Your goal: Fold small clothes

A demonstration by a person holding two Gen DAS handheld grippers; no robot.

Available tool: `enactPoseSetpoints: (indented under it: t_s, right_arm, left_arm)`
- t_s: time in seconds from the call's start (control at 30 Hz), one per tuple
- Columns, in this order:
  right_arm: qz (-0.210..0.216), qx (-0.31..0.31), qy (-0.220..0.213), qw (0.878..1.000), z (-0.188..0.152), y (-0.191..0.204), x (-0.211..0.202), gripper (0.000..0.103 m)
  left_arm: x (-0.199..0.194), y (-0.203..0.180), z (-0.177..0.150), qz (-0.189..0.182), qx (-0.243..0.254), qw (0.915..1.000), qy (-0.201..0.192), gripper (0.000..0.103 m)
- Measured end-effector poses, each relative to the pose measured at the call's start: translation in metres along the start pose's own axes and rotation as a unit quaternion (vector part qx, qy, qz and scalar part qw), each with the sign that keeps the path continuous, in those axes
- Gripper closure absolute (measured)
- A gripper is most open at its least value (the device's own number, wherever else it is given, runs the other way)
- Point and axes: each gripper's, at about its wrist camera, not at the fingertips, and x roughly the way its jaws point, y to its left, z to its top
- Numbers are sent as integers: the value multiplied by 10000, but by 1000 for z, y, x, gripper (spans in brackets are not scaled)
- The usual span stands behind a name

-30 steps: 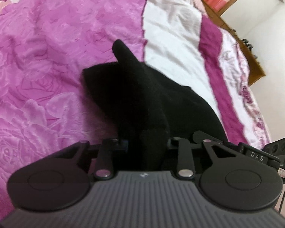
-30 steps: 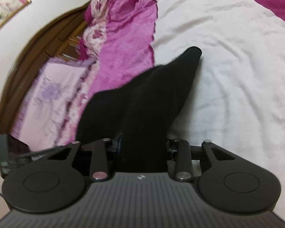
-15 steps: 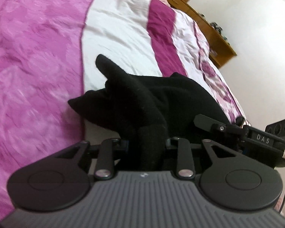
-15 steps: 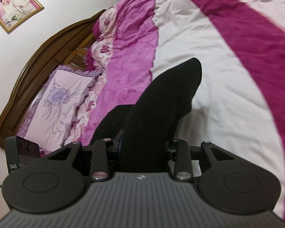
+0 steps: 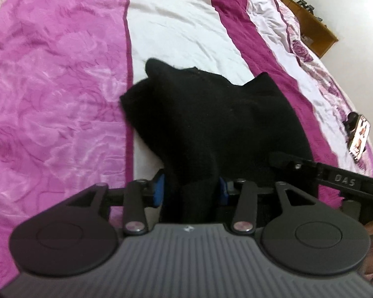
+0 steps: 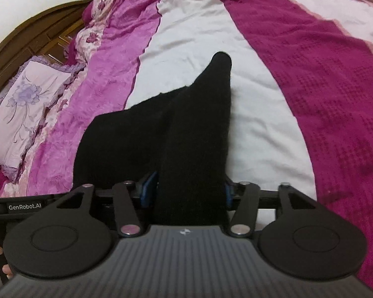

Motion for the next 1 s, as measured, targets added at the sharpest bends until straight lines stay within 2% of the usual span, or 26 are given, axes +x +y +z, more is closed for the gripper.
enactPoseSetpoints:
  t_s: [0.1,0.4,0.6,0.77,1.0]
  right_arm:
    - [-212,-156,-189,9995,-4,8,-9,37]
    - [-563,-519,-609,9952,-33,23,-63,29]
    - [-727,-640,-666,9931,-64,28,-81,27]
    - [-861,-925,-569,9903,-88,34,-79,26]
    - [-871,-940,-396,9910,-96,35,-68,26]
  left_arm:
    - [-10,-8,-3,298,168,9994,-98,46]
    - [-35,-27,-30,811,377,9957,-232,44]
    - [-39,-30,-51,940,293,9950,-153,43]
    - [-38,-31,-63,1059,141,9942,-88,43]
    - [-35,-36,-70,1189,168,9927,-58,43]
